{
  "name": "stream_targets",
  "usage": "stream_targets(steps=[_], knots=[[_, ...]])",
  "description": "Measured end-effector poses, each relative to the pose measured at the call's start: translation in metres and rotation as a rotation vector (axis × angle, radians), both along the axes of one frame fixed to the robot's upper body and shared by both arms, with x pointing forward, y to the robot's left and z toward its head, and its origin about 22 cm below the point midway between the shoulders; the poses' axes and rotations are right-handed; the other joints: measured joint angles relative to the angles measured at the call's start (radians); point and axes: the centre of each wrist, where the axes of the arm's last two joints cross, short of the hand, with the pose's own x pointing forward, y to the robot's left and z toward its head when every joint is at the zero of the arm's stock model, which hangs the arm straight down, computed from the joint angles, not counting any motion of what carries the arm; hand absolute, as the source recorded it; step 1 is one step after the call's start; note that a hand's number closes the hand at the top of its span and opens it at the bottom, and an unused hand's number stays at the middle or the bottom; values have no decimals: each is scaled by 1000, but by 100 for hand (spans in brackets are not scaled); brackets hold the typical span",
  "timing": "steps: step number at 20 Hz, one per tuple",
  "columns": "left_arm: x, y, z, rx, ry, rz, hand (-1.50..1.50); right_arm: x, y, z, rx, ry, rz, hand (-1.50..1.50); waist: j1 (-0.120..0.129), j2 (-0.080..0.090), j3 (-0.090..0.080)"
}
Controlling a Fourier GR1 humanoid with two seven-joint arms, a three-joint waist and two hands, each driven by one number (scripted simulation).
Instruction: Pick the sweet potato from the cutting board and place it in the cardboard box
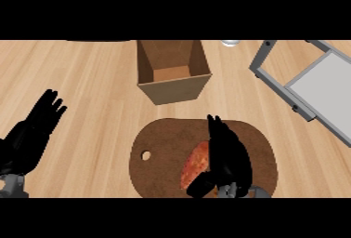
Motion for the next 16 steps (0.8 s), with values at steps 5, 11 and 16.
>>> stream_targets(steps=[5,11,16], knots=[[2,3,-2,0,-3,7,0,2,5,-9,-13,33,12,-150,-2,1,0],[1,-2,-2,4,-2,4,0,5,7,-16,-13,72,17,-150,-2,0,0],[0,0,-1,1,-1,6,0,6,10,-24,-22,96,20,-150,-1,1,1]])
